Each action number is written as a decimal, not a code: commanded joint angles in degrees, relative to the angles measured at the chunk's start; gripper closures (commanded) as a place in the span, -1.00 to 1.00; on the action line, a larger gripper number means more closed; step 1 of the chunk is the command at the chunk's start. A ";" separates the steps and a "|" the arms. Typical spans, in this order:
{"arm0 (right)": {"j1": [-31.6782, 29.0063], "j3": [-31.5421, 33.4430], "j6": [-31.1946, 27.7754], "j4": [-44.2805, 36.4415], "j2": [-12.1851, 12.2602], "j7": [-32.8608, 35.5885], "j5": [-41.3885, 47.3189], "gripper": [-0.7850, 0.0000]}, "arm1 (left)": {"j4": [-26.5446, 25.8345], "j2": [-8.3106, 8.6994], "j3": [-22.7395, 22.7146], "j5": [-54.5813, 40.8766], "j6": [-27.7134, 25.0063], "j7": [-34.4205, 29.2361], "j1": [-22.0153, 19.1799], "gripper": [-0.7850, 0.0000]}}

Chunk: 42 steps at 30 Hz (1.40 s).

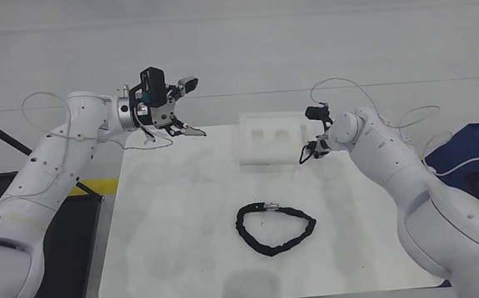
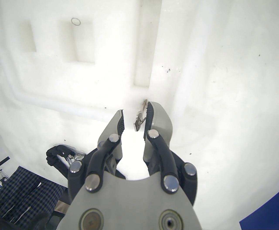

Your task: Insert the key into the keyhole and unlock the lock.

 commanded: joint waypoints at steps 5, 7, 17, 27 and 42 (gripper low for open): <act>0.32 0.20 0.77 1.10 -0.66 0.54 -1.00 0.96 | 0.00 0.00 0.00 0.00 0.00 0.00 0.00 -1.00; 0.33 0.32 1.21 1.38 -0.91 0.60 -1.20 0.99 | 0.00 0.00 0.00 0.00 0.00 0.00 0.00 -1.00; 1.32 0.54 1.77 2.39 -1.70 0.75 -3.60 1.00 | 0.00 0.00 0.00 0.00 0.00 0.00 0.00 -1.00; 3.30 0.23 2.44 1.72 -1.73 2.67 -7.88 1.00 | 0.00 0.00 0.00 0.00 0.00 0.00 0.00 -1.00; 4.99 2.16 -2.47 -1.50 -0.42 7.70 -9.68 1.00 | 0.00 0.00 0.00 0.00 0.00 0.00 0.00 -1.00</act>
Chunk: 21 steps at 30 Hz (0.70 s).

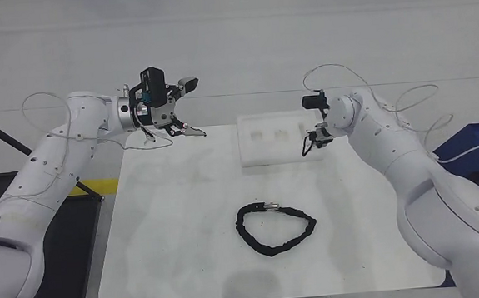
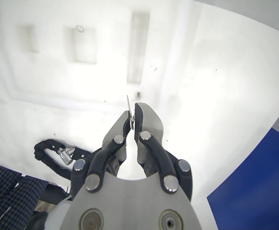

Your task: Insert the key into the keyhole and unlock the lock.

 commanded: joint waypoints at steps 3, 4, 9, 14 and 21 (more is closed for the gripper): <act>0.50 1.61 -3.67 -0.42 1.23 1.57 1.24 1.00 | 0.00 0.00 0.00 0.00 0.00 0.00 0.00 -1.00; 0.50 2.16 -4.74 -0.73 1.60 2.02 1.85 1.00 | 0.00 0.00 0.00 0.00 0.00 0.00 0.00 -1.00; 0.43 5.35 -10.39 -2.92 3.91 5.13 5.28 1.00 | 0.00 0.00 0.00 0.00 0.00 0.00 0.00 -1.00; 0.06 9.25 -14.47 -7.49 7.17 9.20 8.21 1.00 | 0.00 0.00 0.00 0.00 0.00 0.00 0.00 -1.00; -4.60 16.95 -12.43 -24.78 13.78 13.81 7.98 1.00 | 0.00 0.00 0.00 0.00 0.00 0.00 0.00 -1.00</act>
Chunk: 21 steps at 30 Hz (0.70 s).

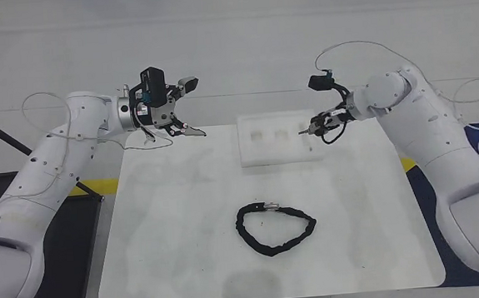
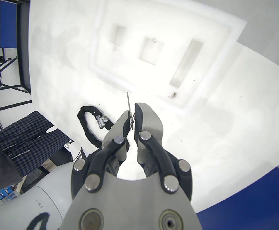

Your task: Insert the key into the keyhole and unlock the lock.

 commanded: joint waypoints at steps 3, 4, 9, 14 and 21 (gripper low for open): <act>-6.51 7.55 3.44 -16.58 4.71 3.65 -0.09 1.00 | 0.00 0.00 0.00 0.00 0.00 0.00 0.00 -1.00; -8.87 10.15 4.53 -21.32 5.98 5.09 0.24 1.00 | 0.00 0.00 0.00 0.00 0.00 0.00 0.00 -1.00; -21.36 22.98 9.18 -41.06 10.83 11.58 3.29 1.00 | 0.00 0.00 0.00 0.00 0.00 0.00 0.00 -1.00; -28.50 30.28 10.96 -49.84 12.87 14.43 7.48 1.00 | 0.00 0.00 0.00 0.00 0.00 0.00 0.00 -1.00; -31.90 34.09 11.63 -52.98 13.88 14.25 13.10 1.00 | 0.00 0.00 0.00 0.00 0.00 0.00 0.00 -1.00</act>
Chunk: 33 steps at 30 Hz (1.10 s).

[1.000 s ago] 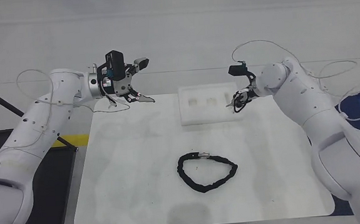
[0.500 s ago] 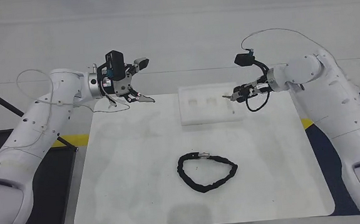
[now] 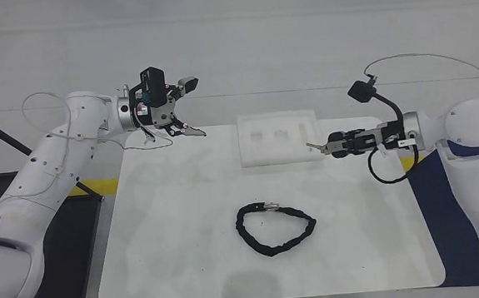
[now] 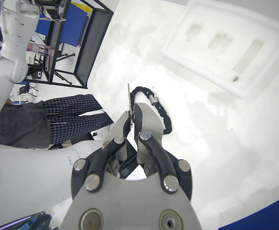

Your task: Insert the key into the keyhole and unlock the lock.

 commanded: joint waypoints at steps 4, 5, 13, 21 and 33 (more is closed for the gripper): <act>-0.62 0.93 -0.38 -0.64 0.41 -0.08 2.95 1.00 | 0.00 0.00 0.00 0.00 0.00 0.00 0.00 -1.00; -0.69 1.08 -0.22 -0.58 0.48 -0.10 3.59 1.00 | 0.00 0.00 0.00 0.00 0.00 0.00 0.00 -1.00; -0.67 1.30 0.29 0.00 0.68 0.05 5.40 1.00 | 0.00 0.00 0.00 0.00 0.00 0.00 0.00 -1.00; -0.67 1.30 0.29 0.00 0.68 0.05 5.40 1.00 | 0.00 0.00 0.00 0.00 0.00 0.00 0.00 -1.00; -0.67 1.30 0.29 0.00 0.68 0.05 5.40 1.00 | 0.00 0.00 0.00 0.00 0.00 0.00 0.00 -1.00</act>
